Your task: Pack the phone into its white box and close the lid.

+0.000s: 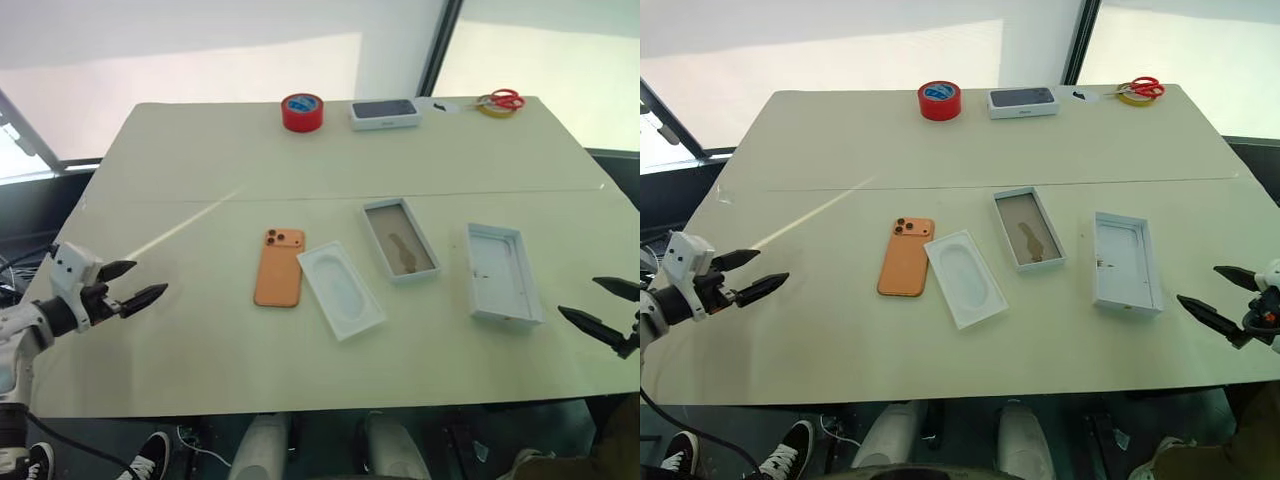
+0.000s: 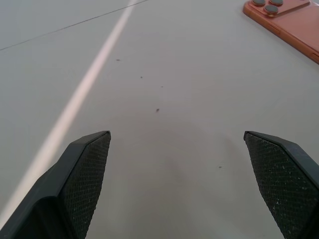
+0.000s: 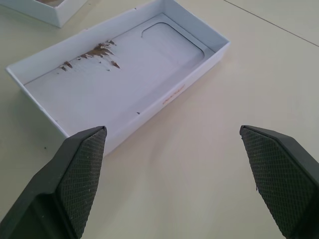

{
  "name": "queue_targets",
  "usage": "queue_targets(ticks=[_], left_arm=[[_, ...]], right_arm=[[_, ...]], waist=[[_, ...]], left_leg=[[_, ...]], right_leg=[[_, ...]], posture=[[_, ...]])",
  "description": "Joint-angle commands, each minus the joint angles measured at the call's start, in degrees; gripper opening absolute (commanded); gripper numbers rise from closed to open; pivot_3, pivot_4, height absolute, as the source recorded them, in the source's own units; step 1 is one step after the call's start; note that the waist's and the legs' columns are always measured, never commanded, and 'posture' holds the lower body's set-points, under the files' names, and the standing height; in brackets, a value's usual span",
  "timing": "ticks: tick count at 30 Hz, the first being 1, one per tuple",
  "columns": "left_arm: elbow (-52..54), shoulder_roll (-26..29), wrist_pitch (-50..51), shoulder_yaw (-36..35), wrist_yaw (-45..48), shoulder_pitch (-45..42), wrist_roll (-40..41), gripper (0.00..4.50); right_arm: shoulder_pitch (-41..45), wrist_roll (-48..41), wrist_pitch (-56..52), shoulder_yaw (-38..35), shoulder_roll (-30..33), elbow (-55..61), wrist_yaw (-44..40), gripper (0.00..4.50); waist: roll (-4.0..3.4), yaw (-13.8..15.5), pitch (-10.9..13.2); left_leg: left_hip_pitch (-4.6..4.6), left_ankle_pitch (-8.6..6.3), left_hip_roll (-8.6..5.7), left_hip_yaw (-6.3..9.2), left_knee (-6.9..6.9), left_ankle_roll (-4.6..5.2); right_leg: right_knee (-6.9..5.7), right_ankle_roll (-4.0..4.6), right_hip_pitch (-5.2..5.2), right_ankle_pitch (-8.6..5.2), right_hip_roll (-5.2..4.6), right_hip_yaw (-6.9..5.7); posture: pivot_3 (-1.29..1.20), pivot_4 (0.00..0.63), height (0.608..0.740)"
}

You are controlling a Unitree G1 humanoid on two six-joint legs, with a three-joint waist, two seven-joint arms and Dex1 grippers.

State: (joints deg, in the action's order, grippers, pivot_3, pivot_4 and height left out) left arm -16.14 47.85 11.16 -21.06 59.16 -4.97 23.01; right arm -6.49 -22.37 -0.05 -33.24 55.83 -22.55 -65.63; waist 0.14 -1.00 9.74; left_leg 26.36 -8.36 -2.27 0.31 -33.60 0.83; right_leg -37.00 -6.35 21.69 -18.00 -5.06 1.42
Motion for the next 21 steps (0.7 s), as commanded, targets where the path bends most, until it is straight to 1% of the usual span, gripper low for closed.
queue_targets(ticks=[1, 9, 13, 21], left_arm=[[4.9, 0.5, 0.2, -0.9, -0.2, 0.7, 0.9, 4.5], [11.1, 1.6, 4.7, -1.2, 1.6, 2.8, 2.5, 4.5], [10.5, 1.4, 4.7, -2.4, 2.4, 1.9, 3.6, 4.5], [13.4, 0.8, 4.3, -1.1, 1.5, 3.2, 3.0, 4.5]], right_arm=[[1.5, 1.1, 2.8, -0.8, 2.0, -2.5, 0.2, 4.47], [3.9, 2.5, 4.8, 0.1, 1.9, -5.8, 0.5, 4.47], [4.0, 2.9, 5.0, 1.1, 1.3, -5.3, 0.5, 4.47], [5.9, 2.9, 4.4, 1.8, 2.3, -5.6, -0.1, 4.47]], waist=[[0.0, 0.0, 0.0], [-0.02, 0.0, 0.0], [-0.07, 0.0, 0.0], [-0.07, 0.0, 0.0]], left_leg=[[0.0, 0.0, 0.0, 0.0, 0.0, 0.0], [0.0, 0.0, 0.0, -0.02, 0.05, 0.0], [0.0, 0.0, 0.0, -0.02, 0.06, 0.0], [0.0, 0.0, 0.0, -0.03, 0.07, 0.0]], right_leg=[[0.0, 0.0, 0.01, 0.0, 0.0, 0.0], [0.02, 0.0, 0.04, 0.0, 0.0, 0.0], [0.02, 0.0, 0.04, 0.0, 0.0, 0.0], [0.02, 0.0, 0.06, 0.0, 0.0, 0.0]], posture=[[0.0, 0.15, 0.738], [0.0, 0.15, 0.738], [0.0, 0.15, 0.738], [0.0, 0.15, 0.738]])
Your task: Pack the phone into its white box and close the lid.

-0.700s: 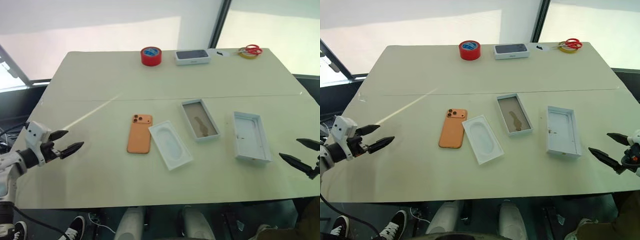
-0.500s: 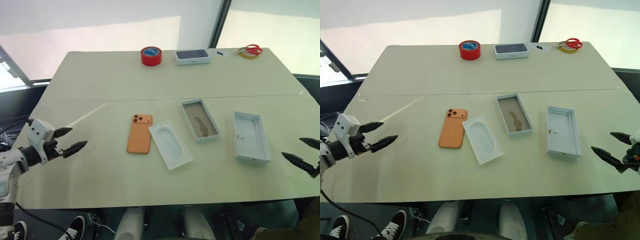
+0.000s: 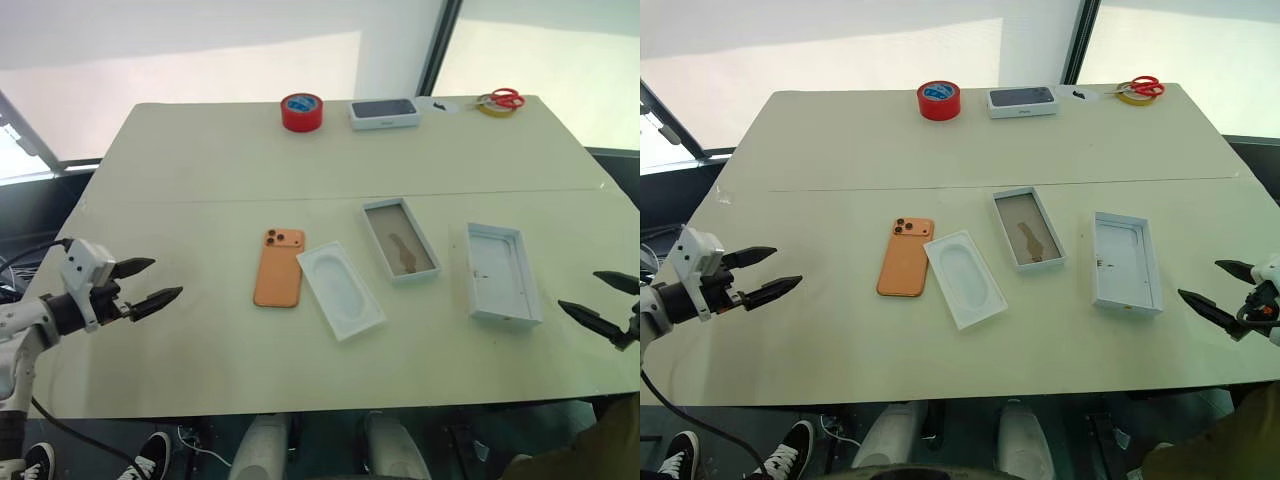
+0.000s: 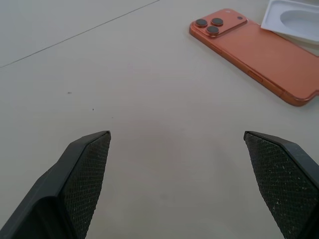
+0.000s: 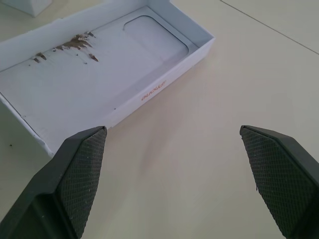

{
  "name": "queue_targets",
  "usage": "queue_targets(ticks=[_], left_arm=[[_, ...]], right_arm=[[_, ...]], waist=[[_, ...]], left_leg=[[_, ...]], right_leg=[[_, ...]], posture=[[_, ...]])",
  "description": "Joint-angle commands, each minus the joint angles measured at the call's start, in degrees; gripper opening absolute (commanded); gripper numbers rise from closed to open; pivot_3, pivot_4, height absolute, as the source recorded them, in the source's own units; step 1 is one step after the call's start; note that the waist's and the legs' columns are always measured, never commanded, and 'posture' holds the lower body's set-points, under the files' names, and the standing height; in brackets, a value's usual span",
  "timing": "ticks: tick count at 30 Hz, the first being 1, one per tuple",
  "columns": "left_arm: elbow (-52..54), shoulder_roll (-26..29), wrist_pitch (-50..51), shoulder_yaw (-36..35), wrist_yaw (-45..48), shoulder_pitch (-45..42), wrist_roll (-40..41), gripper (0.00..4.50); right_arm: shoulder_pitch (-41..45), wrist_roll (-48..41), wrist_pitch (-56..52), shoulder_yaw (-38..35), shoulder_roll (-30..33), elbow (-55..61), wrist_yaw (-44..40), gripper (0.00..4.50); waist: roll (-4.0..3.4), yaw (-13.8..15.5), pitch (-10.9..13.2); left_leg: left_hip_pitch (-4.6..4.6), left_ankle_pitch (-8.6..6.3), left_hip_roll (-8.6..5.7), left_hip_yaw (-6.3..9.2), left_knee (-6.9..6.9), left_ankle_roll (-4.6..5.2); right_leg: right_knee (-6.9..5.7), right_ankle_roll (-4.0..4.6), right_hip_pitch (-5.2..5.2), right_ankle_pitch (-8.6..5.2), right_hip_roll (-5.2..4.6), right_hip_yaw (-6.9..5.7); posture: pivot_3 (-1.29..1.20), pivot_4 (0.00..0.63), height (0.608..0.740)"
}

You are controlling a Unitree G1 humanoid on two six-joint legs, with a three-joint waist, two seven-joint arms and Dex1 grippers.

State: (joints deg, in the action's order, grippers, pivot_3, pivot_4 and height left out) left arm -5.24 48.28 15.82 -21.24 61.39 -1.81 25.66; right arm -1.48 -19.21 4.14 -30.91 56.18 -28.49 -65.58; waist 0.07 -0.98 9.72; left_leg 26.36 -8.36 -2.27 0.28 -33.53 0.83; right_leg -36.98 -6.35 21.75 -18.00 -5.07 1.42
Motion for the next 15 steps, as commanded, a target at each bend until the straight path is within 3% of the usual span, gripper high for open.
queue_targets(ticks=[1, 8, 12, 15], left_arm=[[3.7, 0.0, 1.4, -0.7, -2.6, -0.4, 0.4, 4.5], [16.3, -1.5, 15.7, 2.5, -11.2, -2.1, 3.0, 4.5], [21.2, -4.8, 41.0, 4.0, -15.5, -7.2, 20.1, 4.5], [28.3, -7.5, 46.6, 7.8, -20.2, -7.2, 22.4, 4.5]], right_arm=[[1.4, -0.5, -0.3, -0.1, 1.8, 1.5, -0.2, 4.47], [5.8, -2.9, -5.4, 4.2, -0.3, 13.3, 0.5, 4.47], [5.8, -5.3, -10.7, 9.2, -2.9, 25.9, 1.1, 4.47], [6.0, -7.0, -15.1, 12.7, -4.4, 35.5, 2.5, 4.47]], waist=[[0.0, 0.0, 0.0], [-0.01, 0.0, 0.0], [-0.01, 0.4, 0.0], [0.0, 0.4, 0.0]], left_leg=[[0.0, 0.0, 0.0, 0.0, 0.0, 0.0], [0.0, 0.0, 0.0, 0.0, -0.02, 0.0], [0.01, 0.01, 0.0, 0.01, -0.01, 0.0], [0.07, 0.01, 0.0, 0.06, -0.16, 0.01]], right_leg=[[0.0, 0.0, 0.01, 0.0, 0.0, 0.0], [-0.04, -0.01, -0.04, 0.0, 0.0, 0.0], [-0.06, -0.02, -0.1, 0.0, 0.0, -0.05], [-0.12, -0.07, -0.19, 0.0, 0.02, -0.1]], posture=[[0.0, 0.15, 0.738], [0.0, 0.15, 0.738], [0.0, 0.15, 0.738], [0.0, 0.15, 0.738]])
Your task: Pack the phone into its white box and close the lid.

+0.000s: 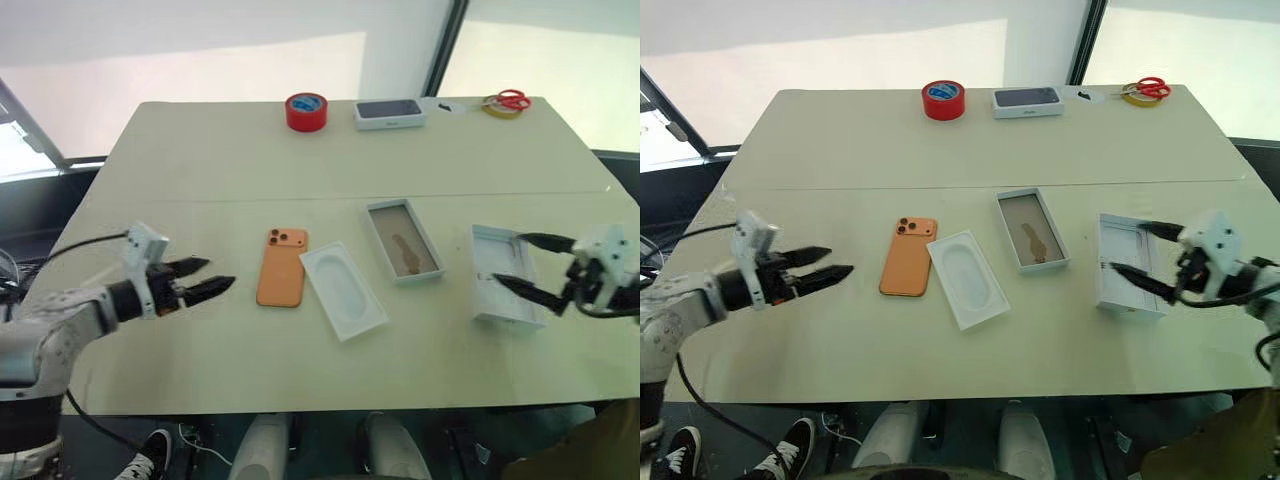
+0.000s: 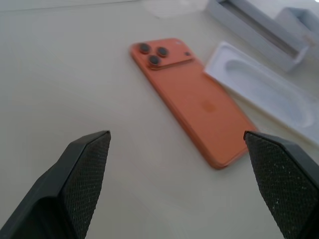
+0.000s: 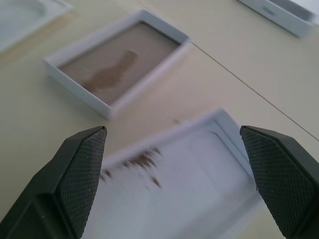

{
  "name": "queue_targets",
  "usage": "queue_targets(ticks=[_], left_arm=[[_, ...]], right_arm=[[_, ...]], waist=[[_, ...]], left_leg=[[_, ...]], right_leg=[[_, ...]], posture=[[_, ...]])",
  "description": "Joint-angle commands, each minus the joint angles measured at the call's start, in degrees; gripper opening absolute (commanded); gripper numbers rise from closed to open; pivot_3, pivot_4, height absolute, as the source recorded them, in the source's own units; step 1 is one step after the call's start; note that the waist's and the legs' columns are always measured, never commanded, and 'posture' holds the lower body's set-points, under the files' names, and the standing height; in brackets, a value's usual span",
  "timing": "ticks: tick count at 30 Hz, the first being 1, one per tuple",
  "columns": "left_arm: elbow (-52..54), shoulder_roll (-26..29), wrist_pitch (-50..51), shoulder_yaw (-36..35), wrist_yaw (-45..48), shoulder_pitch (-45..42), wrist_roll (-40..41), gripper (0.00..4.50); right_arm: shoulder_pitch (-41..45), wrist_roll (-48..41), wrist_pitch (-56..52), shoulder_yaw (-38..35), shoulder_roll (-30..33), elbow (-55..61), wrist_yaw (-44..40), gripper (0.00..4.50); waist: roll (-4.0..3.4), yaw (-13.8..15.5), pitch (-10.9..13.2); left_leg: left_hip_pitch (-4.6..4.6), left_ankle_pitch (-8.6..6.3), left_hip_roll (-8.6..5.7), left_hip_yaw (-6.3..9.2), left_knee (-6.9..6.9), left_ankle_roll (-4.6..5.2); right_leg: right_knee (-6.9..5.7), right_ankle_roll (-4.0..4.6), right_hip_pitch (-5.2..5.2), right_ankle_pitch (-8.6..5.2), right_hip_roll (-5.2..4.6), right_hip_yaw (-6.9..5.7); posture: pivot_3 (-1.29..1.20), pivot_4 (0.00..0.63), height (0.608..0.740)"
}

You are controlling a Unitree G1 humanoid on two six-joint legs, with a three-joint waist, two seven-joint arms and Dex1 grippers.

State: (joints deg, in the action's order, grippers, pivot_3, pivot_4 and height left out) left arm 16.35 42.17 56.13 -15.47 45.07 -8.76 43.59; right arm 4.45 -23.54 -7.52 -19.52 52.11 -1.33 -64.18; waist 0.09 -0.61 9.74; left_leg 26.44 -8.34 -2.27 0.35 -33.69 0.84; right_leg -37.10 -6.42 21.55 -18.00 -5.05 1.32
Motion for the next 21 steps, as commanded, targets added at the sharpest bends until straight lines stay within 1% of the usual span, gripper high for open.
queue_targets(ticks=[1, 3, 6, 9, 12, 18, 21], left_arm=[[7.5, -3.6, 8.8, 1.4, -6.2, -0.7, 7.2, 4.5], [7.3, -8.6, 13.6, -0.5, -12.1, -2.4, 12.3, 4.5], [7.8, -13.2, 19.0, -0.7, -17.9, -3.1, 17.2, 4.5], [7.0, -17.0, 21.4, -0.9, -23.4, -4.2, 19.7, 4.5], [3.1, -21.5, 25.7, -0.7, -28.6, -6.7, 22.7, 4.5], [-1.1, -26.6, 26.6, 1.8, -32.6, -9.7, 21.8, 4.5], [-4.0, -29.1, 26.8, 1.2, -34.9, -10.6, 21.3, 4.5]], right_arm=[[0.4, -2.8, -4.4, 2.2, -0.6, 10.3, 1.7, 4.47], [1.1, -4.0, -7.1, 3.4, -1.1, 13.6, 2.3, 4.47], [1.5, -4.0, -8.2, 5.1, -1.8, 15.6, 2.9, 4.47], [1.6, -3.0, -7.7, 6.1, -2.4, 14.9, 3.2, 4.47], [2.1, -1.8, -6.7, 7.1, -2.9, 13.8, 3.4, 4.47], [4.0, -1.0, -6.1, 8.2, -3.9, 12.9, 3.8, 4.47], [4.4, -0.7, -5.7, 8.3, -4.1, 12.6, 4.1, 4.47]], waist=[[0.0, 0.0, 0.0], [0.0, 0.2, 0.0], [0.21, 0.2, 0.0], [0.21, 0.3, 0.0], [0.24, 0.9, 0.0], [0.23, 1.3, 0.0], [0.24, 1.5, 0.0]], left_leg=[[0.02, 0.0, -0.01, -0.02, -0.06, 0.0], [0.01, -0.01, -0.01, -0.02, -0.17, 0.01], [-0.04, -0.01, 0.0, 0.03, -0.29, 0.01], [-0.07, -0.01, -0.01, 0.03, -0.31, 0.02], [-0.05, -0.01, -0.01, 0.03, -0.35, 0.02], [-0.06, 0.0, -0.01, 0.02, -0.43, 0.01], [-0.06, 0.0, -0.02, 0.02, -0.45, 0.01]], right_leg=[[0.0, -0.01, -0.03, 0.0, 0.0, 0.02], [0.0, -0.01, -0.11, 0.0, 0.0, 0.01], [-0.07, 0.01, -0.17, 0.0, 0.0, -0.04], [-0.03, 0.01, -0.19, 0.0, 0.01, -0.04], [-0.01, 0.01, -0.2, 0.0, 0.02, -0.05], [-0.05, 0.01, -0.25, 0.01, 0.07, -0.07], [-0.03, 0.01, -0.31, 0.01, 0.07, -0.08]], posture=[[0.0, 0.15, 0.738], [0.0, 0.15, 0.738], [0.0, 0.15, 0.738], [0.0, 0.15, 0.738], [0.0, 0.15, 0.738], [0.0, 0.15, 0.738], [0.0, 0.15, 0.738]])
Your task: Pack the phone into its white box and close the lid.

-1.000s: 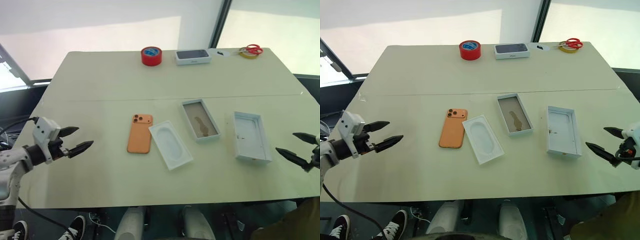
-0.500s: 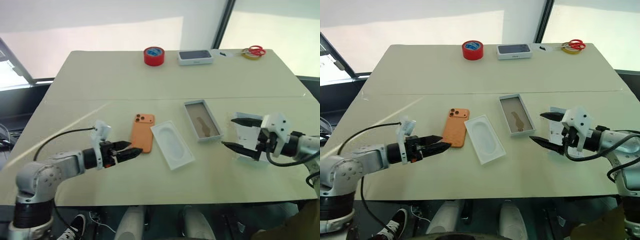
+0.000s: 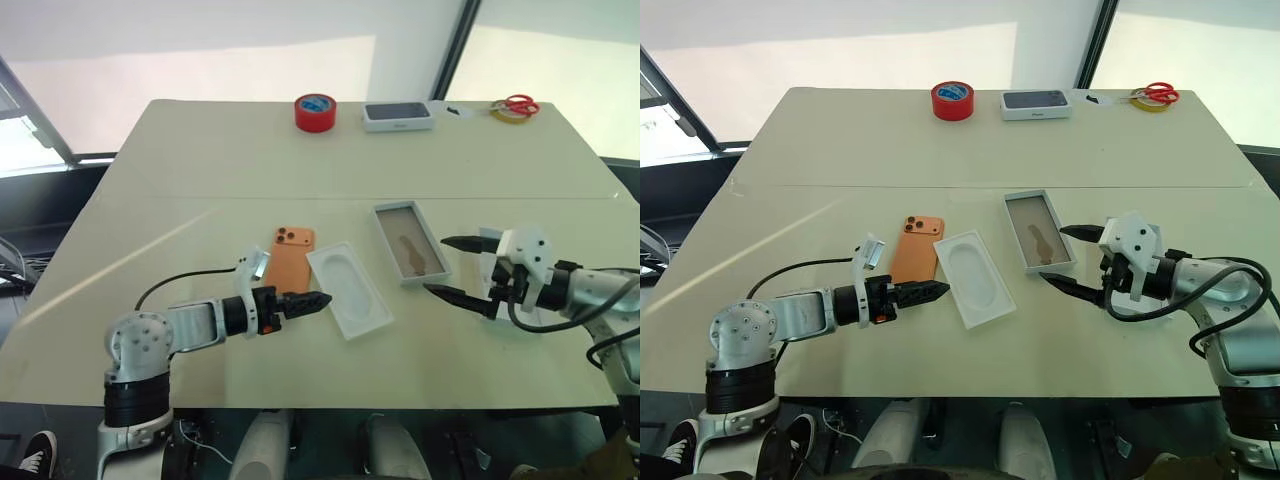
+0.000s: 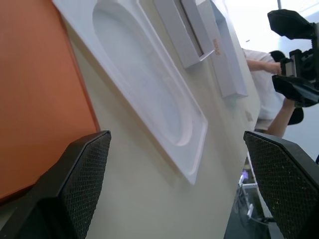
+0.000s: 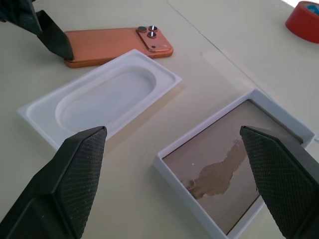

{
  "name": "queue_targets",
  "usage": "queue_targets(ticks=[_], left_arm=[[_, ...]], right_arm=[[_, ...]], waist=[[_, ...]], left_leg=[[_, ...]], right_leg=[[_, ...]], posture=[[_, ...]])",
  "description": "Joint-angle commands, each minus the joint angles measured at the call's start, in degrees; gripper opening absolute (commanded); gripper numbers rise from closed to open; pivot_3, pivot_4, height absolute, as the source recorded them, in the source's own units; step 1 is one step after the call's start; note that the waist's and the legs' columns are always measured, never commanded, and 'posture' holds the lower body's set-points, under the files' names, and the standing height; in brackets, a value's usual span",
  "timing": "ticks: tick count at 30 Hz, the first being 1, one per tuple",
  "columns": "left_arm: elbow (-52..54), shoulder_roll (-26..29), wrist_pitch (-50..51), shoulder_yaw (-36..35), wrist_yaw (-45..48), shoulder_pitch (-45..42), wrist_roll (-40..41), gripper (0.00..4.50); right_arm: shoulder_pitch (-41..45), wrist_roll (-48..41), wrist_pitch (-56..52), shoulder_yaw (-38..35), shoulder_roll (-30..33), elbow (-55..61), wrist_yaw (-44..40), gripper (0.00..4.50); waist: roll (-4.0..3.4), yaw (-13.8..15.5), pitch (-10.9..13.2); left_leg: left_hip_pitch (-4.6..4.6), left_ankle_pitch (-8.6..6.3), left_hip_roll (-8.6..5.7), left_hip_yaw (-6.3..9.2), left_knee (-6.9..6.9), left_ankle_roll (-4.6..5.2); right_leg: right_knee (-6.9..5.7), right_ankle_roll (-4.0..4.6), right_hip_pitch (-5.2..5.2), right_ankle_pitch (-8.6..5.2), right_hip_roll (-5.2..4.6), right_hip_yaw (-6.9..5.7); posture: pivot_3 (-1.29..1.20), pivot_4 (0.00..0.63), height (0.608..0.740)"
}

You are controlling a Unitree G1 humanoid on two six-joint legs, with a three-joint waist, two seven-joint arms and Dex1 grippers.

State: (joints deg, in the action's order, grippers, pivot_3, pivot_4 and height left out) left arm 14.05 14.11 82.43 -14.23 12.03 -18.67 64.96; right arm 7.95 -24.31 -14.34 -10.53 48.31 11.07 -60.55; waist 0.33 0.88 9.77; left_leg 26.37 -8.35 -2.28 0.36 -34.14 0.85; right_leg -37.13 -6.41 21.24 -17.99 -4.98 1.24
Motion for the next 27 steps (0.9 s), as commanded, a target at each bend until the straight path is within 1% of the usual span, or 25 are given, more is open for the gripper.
queue_targets(ticks=[1, 5, 11, 13, 14, 15, 16, 20, 27], left_arm=[[-1.9, -1.2, 0.1, 0.4, -1.8, -0.7, -0.5, 4.5], [-2.8, -2.0, -1.9, 3.1, -1.6, -1.4, -3.2, 4.5], [-5.0, -4.3, -3.5, 3.7, -1.7, -2.4, -3.8, 4.5], [-5.9, -4.4, -3.8, 3.8, -2.4, -2.5, -5.1, 3.97], [-6.0, -4.1, -3.7, 4.0, -2.2, -2.6, -5.4, 3.62], [-6.2, -4.1, -3.3, 3.7, -2.4, -2.7, -5.1, 3.11], [-6.0, -3.8, -3.3, 3.9, -1.8, -2.7, -5.1, 2.71], [-5.3, -2.9, -2.3, 4.3, -1.1, -2.8, -4.7, 2.71], [-7.3, -4.2, -2.2, 3.8, -2.6, -3.7, -5.8, 2.71]], right_arm=[[1.0, 0.2, 1.2, -0.7, -0.2, 0.1, 0.5, 4.47], [1.0, 0.7, 1.7, -0.5, -0.5, -0.3, 0.8, 4.47], [1.0, 1.1, 2.2, -0.2, -1.2, -0.2, 1.7, 4.47], [1.0, 1.4, 2.5, -0.3, -1.3, -0.3, 1.9, 4.5], [1.0, 1.4, 2.7, -0.3, -1.4, -0.4, 1.9, 4.5], [1.0, 1.5, 2.8, -0.4, -1.4, -0.5, 1.9, 4.5], [0.9, 1.5, 2.9, -0.4, -1.3, -0.5, 2.0, 4.5], [0.7, 1.7, 3.5, -0.4, -1.3, -0.9, 2.1, 4.5], [0.9, 2.4, 4.6, -0.1, -1.7, -1.4, 2.5, 4.5]], waist=[[0.01, 0.0, 0.0], [0.0, -0.1, 0.0], [-0.01, -0.1, 0.0], [-0.01, -0.1, 0.0], [-0.01, -0.1, 0.0], [-0.01, -0.1, 0.0], [-0.01, -0.1, 0.0], [0.0, -0.1, 0.0], [0.01, -0.1, 0.0]], left_leg=[[0.0, 0.0, 0.0, 0.0, -0.01, 0.0], [-0.02, 0.0, 0.0, 0.0, -0.01, 0.0], [-0.02, 0.0, 0.0, 0.0, 0.0, 0.0], [-0.02, 0.0, 0.0, 0.0, 0.0, 0.0], [-0.02, 0.0, 0.0, 0.0, 0.0, 0.0], [-0.02, 0.0, 0.0, 0.0, 0.0, 0.0], [-0.02, 0.0, 0.0, 0.0, 0.0, 0.0], [-0.01, 0.0, 0.0, 0.0, 0.0, 0.0], [-0.01, 0.0, 0.0, 0.0, 0.0, 0.0]], right_leg=[[0.0, 0.0, 0.0, 0.0, 0.0, 0.0], [0.0, 0.0, -0.02, 0.0, 0.0, 0.0], [0.01, 0.0, -0.04, 0.0, 0.0, 0.0], [0.01, 0.0, -0.04, 0.0, 0.0, 0.0], [0.01, 0.0, -0.04, 0.0, 0.0, 0.0], [0.01, 0.0, -0.03, 0.0, 0.0, 0.0], [0.01, 0.0, -0.02, 0.0, 0.0, 0.01], [0.01, 0.0, -0.01, 0.0, 0.01, 0.0], [0.01, 0.0, -0.01, 0.0, 0.0, 0.0]], posture=[[0.0, 0.15, 0.738], [0.0, 0.15, 0.738], [0.0, 0.15, 0.738], [0.0, 0.15, 0.738], [0.0, 0.15, 0.738], [0.0, 0.15, 0.738], [0.0, 0.15, 0.738], [0.0, 0.15, 0.738], [0.0, 0.15, 0.738]])
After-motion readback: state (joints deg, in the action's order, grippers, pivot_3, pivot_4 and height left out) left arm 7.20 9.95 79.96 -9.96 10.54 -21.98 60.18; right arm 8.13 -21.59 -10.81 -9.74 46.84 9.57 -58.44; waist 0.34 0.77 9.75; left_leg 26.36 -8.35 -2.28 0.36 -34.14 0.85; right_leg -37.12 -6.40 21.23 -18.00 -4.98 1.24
